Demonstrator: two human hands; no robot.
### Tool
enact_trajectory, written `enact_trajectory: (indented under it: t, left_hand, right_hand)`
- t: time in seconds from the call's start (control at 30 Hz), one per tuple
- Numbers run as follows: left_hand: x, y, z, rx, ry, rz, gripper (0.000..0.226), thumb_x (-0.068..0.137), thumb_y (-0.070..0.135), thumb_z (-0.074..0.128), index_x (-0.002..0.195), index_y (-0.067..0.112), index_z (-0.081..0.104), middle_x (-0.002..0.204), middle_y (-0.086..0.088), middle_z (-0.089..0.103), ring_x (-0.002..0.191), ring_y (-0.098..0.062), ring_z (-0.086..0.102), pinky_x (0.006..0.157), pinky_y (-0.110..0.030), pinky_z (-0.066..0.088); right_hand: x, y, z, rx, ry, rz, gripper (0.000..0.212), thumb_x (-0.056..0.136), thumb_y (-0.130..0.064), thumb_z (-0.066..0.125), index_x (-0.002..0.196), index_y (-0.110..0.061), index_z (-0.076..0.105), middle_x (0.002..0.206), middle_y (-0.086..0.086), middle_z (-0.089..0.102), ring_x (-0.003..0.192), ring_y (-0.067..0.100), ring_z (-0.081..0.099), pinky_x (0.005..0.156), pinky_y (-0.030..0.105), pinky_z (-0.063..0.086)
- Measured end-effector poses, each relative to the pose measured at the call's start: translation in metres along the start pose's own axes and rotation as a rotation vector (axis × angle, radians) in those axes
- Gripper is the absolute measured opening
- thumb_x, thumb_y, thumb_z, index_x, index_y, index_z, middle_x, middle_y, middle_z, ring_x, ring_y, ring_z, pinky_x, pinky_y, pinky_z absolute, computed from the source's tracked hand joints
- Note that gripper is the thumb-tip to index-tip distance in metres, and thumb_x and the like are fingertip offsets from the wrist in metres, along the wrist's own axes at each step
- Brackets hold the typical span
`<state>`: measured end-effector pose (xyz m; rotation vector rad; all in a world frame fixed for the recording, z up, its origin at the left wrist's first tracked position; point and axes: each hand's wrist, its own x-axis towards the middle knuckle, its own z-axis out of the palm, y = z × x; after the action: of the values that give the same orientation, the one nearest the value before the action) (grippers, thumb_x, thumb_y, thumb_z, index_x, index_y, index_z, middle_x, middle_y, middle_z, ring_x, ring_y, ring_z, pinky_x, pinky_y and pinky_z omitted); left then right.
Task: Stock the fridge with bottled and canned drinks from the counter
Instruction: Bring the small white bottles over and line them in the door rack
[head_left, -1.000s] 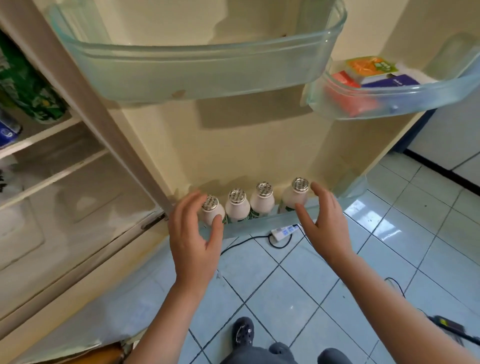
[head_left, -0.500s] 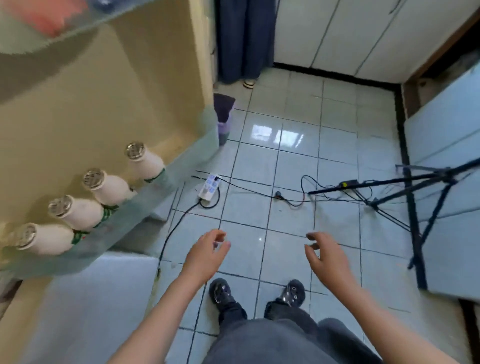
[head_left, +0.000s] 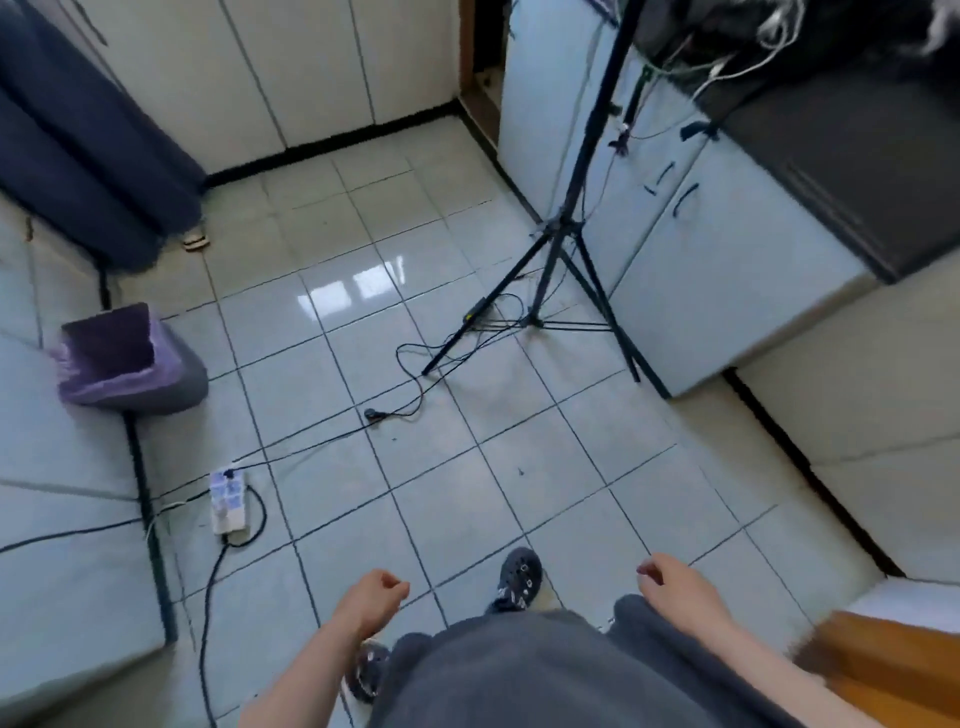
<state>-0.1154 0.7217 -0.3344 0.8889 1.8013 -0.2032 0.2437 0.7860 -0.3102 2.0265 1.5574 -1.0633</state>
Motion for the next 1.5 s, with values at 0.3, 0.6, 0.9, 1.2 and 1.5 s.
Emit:
enact_trajectory:
  t: [0.3, 0.6, 0.9, 1.2, 1.5]
  left_hand:
    - [0.037, 0.209, 0.028, 0.244, -0.041, 0.223, 0.027, 0.092, 0.035, 0.050, 0.113, 0.020, 0.060, 0.106, 0.002, 0.064, 0.105, -0.018, 0.059, 0.083, -0.023, 0.041]
    - [0.111, 0.356, 0.034, 0.485, -0.188, 0.242, 0.021, 0.094, 0.023, 0.050, 0.074, 0.015, 0.047, 0.084, -0.009, 0.054, 0.075, -0.017, 0.046, 0.072, -0.028, 0.041]
    - [0.155, 0.637, 0.091, 0.609, -0.272, 0.541, 0.021, 0.094, 0.019, 0.049, 0.074, 0.016, 0.044, 0.078, -0.008, 0.046, 0.074, -0.018, 0.045, 0.066, -0.030, 0.034]
    - [0.136, 0.799, 0.182, 0.960, -0.441, 0.726, 0.020, 0.096, 0.030, 0.049, 0.103, 0.013, 0.057, 0.108, -0.011, 0.063, 0.101, -0.027, 0.059, 0.083, -0.031, 0.044]
    - [0.111, 0.884, 0.258, 0.767, -0.477, 0.780, 0.021, 0.096, 0.030, 0.048, 0.106, 0.016, 0.061, 0.091, 0.003, 0.060, 0.086, -0.014, 0.057, 0.071, -0.025, 0.041]
  right_hand:
    - [0.018, 0.116, -0.048, 0.385, 0.051, 0.253, 0.023, 0.095, -0.025, 0.043, 0.075, -0.022, 0.054, 0.080, -0.001, 0.063, 0.085, 0.021, 0.062, 0.067, 0.026, 0.039]
    - [0.047, 0.171, -0.066, 0.736, 0.025, 0.449, 0.022, 0.099, -0.025, 0.041, 0.092, -0.012, 0.057, 0.087, -0.002, 0.058, 0.081, 0.014, 0.054, 0.069, 0.026, 0.039]
    - [0.094, 0.228, -0.179, 1.104, 0.271, 0.757, 0.017, 0.097, -0.019, 0.047, 0.096, -0.013, 0.063, 0.094, 0.001, 0.065, 0.087, 0.017, 0.062, 0.085, 0.032, 0.051]
    - [0.132, 0.252, -0.247, 1.222, 0.410, 0.831, 0.021, 0.096, -0.028, 0.048, 0.110, -0.021, 0.060, 0.110, -0.004, 0.064, 0.098, 0.013, 0.058, 0.086, 0.023, 0.042]
    - [0.180, 0.382, -0.343, 1.270, 0.680, 0.790, 0.021, 0.095, -0.016, 0.051, 0.112, -0.013, 0.062, 0.108, 0.000, 0.064, 0.100, 0.015, 0.057, 0.087, 0.025, 0.041]
